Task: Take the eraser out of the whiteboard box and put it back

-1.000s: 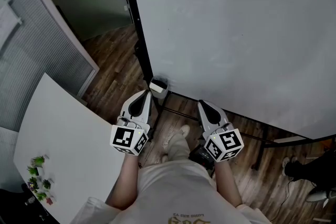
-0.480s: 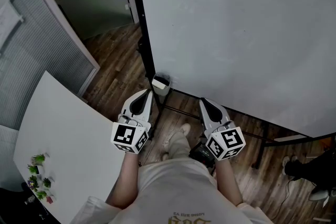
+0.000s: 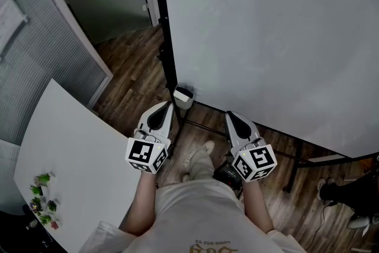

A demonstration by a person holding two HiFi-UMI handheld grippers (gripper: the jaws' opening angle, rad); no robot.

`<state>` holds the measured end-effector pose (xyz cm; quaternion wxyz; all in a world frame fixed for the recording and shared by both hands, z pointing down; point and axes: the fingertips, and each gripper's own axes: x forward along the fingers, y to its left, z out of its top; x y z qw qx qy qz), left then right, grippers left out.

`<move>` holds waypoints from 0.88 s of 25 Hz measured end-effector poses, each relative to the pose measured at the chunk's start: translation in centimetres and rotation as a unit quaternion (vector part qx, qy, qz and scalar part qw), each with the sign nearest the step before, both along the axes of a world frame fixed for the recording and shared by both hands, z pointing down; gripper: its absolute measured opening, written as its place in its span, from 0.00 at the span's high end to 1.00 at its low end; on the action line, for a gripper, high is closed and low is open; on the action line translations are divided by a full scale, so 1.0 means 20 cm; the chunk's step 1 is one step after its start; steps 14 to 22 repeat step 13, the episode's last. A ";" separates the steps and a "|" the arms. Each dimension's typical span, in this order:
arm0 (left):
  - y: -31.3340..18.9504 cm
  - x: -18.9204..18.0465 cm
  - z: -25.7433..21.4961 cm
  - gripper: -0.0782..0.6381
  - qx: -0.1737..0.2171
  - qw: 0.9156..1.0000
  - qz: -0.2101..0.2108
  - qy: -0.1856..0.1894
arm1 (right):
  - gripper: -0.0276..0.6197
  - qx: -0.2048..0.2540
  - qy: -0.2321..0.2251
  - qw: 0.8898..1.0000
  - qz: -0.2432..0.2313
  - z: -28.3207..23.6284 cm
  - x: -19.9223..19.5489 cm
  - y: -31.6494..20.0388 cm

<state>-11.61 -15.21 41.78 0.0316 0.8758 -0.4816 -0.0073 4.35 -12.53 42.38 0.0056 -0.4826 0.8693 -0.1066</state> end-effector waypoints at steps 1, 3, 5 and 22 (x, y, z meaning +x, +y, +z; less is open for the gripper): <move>0.00 0.00 0.00 0.88 -0.001 1.000 0.000 0.000 | 0.94 0.000 0.000 1.000 0.000 0.00 0.00 0.00; 0.00 0.00 0.01 0.88 -0.001 1.000 0.001 0.001 | 0.94 0.000 -0.001 1.000 0.001 0.01 0.00 -0.01; 0.00 0.00 0.00 0.88 -0.002 1.000 0.001 0.001 | 0.94 0.000 0.000 1.000 0.000 0.00 0.00 -0.01; 0.02 -0.02 0.00 0.88 -0.003 1.000 0.005 0.001 | 0.94 0.004 0.001 1.000 -0.001 -0.01 -0.03 0.01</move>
